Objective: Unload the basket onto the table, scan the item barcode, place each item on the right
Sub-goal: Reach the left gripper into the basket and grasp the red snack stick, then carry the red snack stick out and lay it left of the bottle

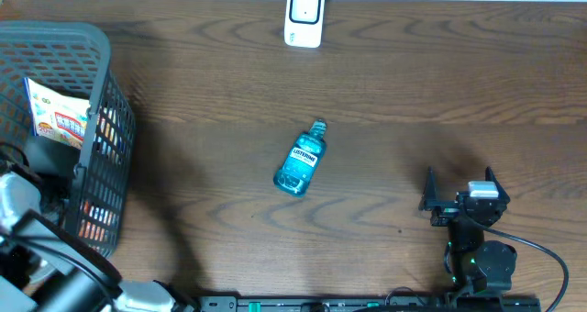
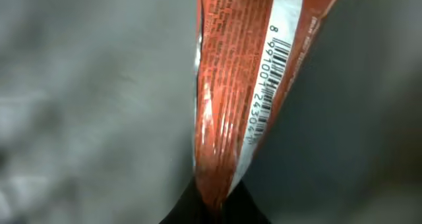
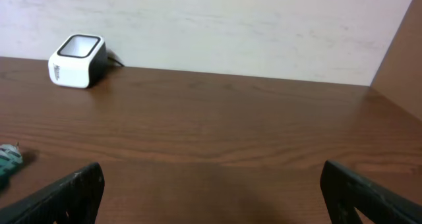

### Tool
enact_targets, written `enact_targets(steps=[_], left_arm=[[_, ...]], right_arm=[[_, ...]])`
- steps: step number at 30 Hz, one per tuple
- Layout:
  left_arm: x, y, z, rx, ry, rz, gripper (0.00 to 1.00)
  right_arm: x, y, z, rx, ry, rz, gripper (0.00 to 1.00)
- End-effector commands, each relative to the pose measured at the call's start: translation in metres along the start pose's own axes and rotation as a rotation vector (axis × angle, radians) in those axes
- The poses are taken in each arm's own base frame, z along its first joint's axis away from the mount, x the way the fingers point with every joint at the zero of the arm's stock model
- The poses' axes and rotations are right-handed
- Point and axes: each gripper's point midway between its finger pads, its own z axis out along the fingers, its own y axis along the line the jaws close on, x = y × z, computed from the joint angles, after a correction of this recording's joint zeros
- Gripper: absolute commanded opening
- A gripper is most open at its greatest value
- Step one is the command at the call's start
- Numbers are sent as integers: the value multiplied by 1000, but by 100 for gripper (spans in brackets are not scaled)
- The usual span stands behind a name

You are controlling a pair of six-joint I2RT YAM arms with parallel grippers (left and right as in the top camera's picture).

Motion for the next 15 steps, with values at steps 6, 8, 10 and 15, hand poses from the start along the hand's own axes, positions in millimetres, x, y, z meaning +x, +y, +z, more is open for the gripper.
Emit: enact_targets(steps=[6, 8, 10, 15], left_arm=[[-33, -57, -124, 414, -246, -27, 7], [-40, -61, -163, 510, -325, -97, 7], [-40, -73, -193, 623, -361, -93, 7], [-17, -112, -278, 1010, -333, -37, 7]], right_arm=[[0, 1, 0, -5, -1, -12, 99], [0, 1, 0, -5, -1, -12, 99], [0, 1, 0, -5, -1, -12, 99], [0, 1, 0, -5, -1, -12, 99]])
